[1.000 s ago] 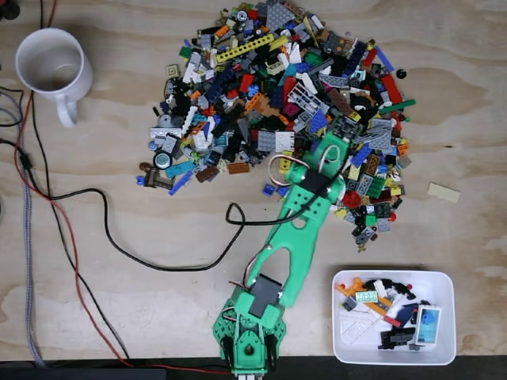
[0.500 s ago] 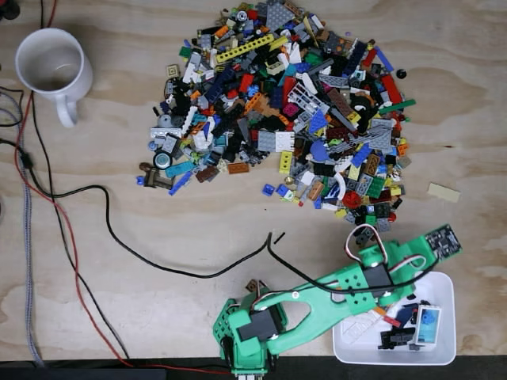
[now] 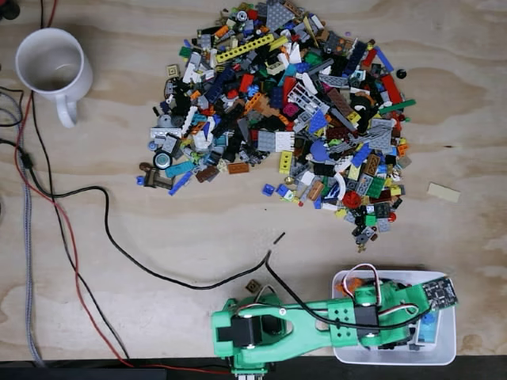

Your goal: Find the closest Lego and put it in the bin.

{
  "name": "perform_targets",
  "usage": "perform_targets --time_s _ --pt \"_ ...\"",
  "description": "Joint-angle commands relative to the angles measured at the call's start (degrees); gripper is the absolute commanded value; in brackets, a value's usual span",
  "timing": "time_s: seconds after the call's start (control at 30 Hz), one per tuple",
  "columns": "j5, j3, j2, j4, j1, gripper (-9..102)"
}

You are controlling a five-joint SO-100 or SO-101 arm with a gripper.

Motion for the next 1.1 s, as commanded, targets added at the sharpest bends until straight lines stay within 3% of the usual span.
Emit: perform_targets --time_s 0.0,0.2,0.73,0.9,1.07 --pt "1.85 -0.70 6.94 -4.04 -5.54 18" --pt "4.31 7.03 17.93 -6.33 -24.08 0" --pt "14.68 28.65 58.62 9.23 -73.92 0" --pt "15.38 35.77 71.02 14.85 -82.79 0" --pt "18.37 43.68 71.10 15.47 -87.98 0"
